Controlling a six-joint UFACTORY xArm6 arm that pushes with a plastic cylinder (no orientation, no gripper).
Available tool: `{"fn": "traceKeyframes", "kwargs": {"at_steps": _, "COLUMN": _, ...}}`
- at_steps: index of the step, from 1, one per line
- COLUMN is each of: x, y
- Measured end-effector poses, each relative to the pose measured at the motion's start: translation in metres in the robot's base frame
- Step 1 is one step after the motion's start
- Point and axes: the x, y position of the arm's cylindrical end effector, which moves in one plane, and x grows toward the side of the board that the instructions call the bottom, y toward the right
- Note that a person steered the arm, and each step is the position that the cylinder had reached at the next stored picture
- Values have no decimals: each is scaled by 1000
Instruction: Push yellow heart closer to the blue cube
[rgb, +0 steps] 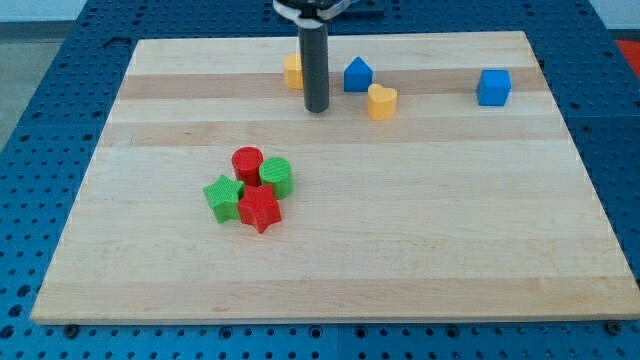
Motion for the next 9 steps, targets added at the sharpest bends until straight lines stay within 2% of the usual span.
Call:
{"fn": "traceKeyframes", "kwargs": {"at_steps": 3, "x": 14, "y": 169}}
{"fn": "traceKeyframes", "kwargs": {"at_steps": 4, "x": 14, "y": 169}}
{"fn": "traceKeyframes", "kwargs": {"at_steps": 6, "x": 15, "y": 80}}
{"fn": "traceKeyframes", "kwargs": {"at_steps": 8, "x": 74, "y": 87}}
{"fn": "traceKeyframes", "kwargs": {"at_steps": 9, "x": 70, "y": 111}}
